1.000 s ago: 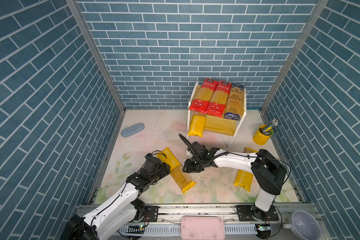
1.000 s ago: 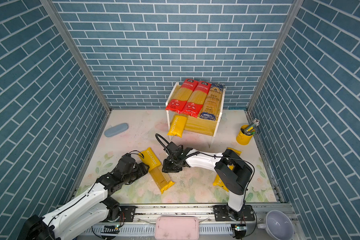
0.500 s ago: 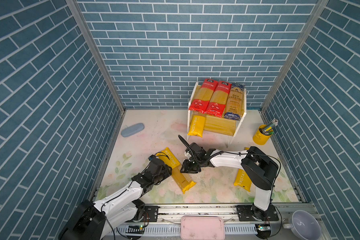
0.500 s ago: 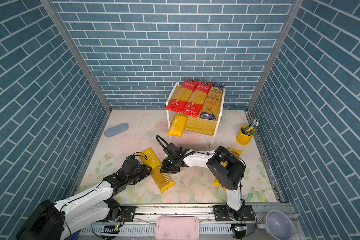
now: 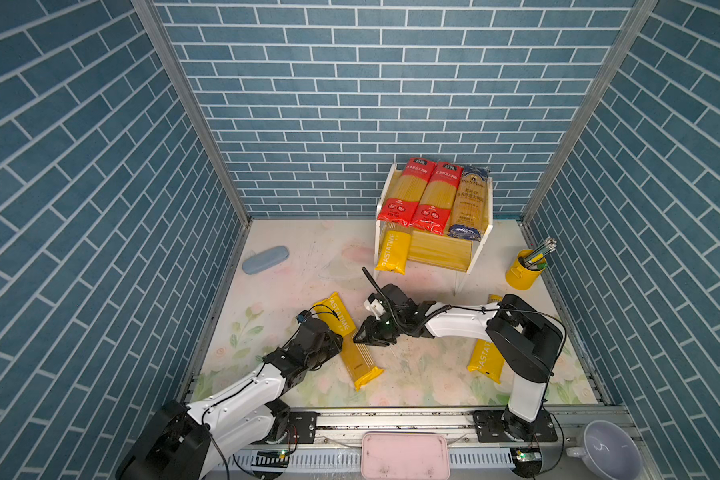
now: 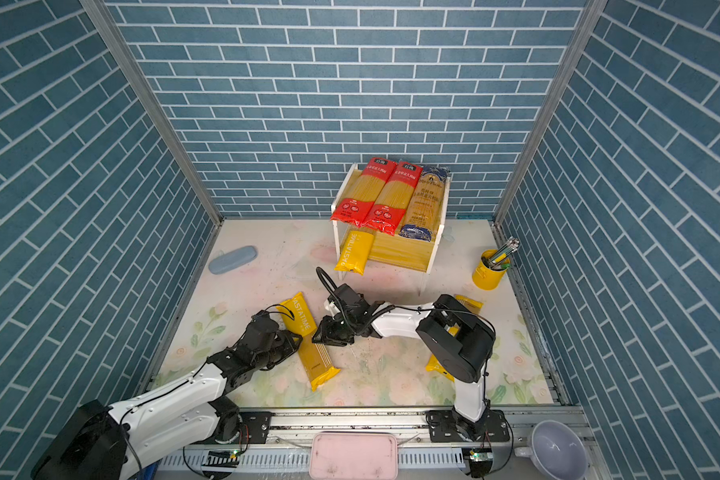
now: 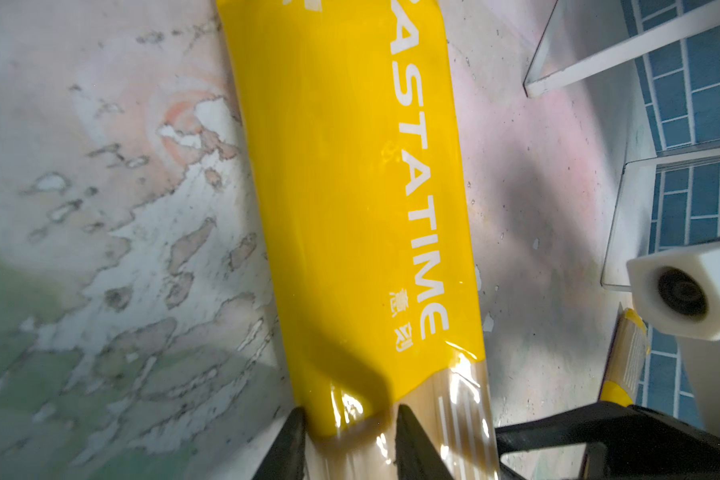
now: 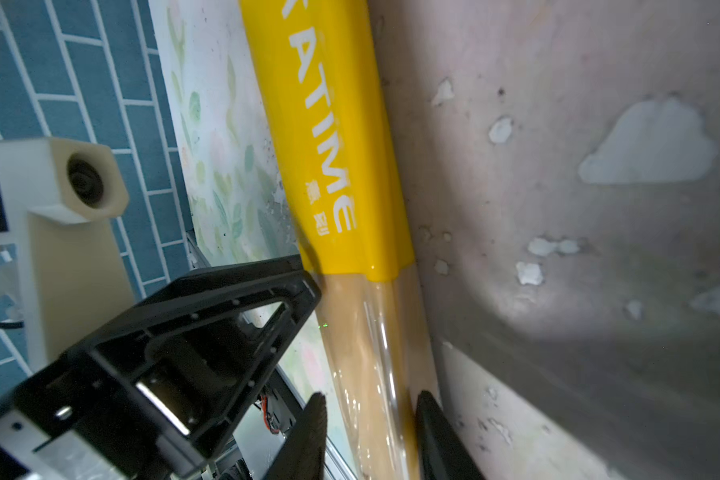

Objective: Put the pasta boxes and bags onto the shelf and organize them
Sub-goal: 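Hold the PASTATIME pack with both grippers and slide it between them, then lift the PASTATIME pack upright with the right gripper while the left steadies it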

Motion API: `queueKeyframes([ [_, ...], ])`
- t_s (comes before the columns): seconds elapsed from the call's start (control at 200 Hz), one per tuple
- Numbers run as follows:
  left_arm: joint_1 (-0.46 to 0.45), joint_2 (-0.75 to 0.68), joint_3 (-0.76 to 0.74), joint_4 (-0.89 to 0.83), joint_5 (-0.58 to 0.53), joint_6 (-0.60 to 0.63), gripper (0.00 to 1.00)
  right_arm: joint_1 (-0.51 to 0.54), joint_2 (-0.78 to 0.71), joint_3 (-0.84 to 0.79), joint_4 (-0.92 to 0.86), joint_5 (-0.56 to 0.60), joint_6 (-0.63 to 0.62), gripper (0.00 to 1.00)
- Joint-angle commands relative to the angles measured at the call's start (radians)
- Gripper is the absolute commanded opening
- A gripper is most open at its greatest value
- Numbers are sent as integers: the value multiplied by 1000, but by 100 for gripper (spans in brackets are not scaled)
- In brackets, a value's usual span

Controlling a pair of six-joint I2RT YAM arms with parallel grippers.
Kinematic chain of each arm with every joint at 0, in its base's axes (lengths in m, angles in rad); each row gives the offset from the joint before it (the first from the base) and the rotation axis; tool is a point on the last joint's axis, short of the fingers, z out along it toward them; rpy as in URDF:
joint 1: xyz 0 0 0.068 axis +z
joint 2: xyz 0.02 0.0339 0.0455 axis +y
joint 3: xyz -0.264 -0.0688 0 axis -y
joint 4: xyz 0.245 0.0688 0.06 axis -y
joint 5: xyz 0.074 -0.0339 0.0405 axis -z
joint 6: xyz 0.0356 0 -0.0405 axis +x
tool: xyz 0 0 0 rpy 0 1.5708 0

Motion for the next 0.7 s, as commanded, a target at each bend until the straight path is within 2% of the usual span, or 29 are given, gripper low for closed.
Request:
queueKeyframes([
  [0.0, -8, -11, -5, -2, -8, 2, 37, 2, 18, -28, 73, -39, 66, 37],
  [0.27, -11, 1, -13, 13, -1, -1, 35, 1, 54, -41, 35, -10, 89, 37],
  [0.485, -47, 38, -13, 62, -6, -12, 33, 2, 107, -33, 103, -54, 118, 36],
  [0.695, -114, 87, -2, 121, -21, -30, 32, 2, 69, -32, 112, -46, 90, 24],
])
